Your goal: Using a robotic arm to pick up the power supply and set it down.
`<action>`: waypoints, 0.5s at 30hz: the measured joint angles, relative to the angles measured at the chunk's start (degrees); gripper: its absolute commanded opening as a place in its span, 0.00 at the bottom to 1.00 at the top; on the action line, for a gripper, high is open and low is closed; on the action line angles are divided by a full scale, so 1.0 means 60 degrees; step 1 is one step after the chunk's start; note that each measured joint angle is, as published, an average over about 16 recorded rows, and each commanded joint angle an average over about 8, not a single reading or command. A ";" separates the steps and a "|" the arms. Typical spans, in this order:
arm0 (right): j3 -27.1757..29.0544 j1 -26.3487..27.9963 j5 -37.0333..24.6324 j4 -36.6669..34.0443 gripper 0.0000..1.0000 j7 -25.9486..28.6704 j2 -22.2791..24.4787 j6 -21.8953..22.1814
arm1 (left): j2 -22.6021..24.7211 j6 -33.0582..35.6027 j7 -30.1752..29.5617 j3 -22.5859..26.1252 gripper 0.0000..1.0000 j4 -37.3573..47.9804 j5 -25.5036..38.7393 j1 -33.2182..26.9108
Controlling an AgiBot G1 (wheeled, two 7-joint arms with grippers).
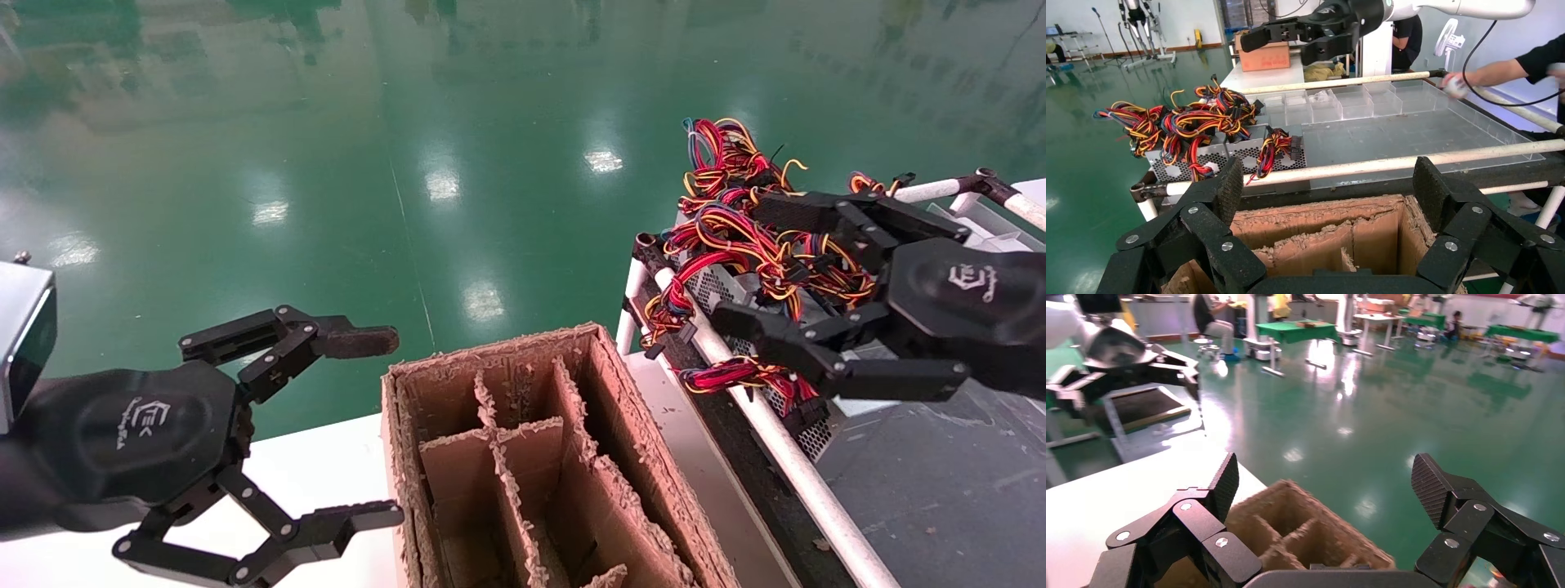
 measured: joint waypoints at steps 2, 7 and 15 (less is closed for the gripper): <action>0.0300 -0.0148 -0.0200 0.0052 1.00 0.0105 -0.0125 -0.0177 | 0.0000 0.0000 0.0000 0.0000 1.00 0.0000 0.0000 0.0000; 0.1056 -0.0521 -0.0705 0.0182 1.00 0.0371 -0.0439 -0.0622 | 0.0000 0.0000 0.0000 0.0001 1.00 0.0000 0.0000 0.0000; 0.2269 -0.1120 -0.1514 0.0391 1.00 0.0798 -0.0943 -0.1336 | -0.0001 -0.0001 0.0001 0.0001 1.00 0.0000 -0.0001 0.0000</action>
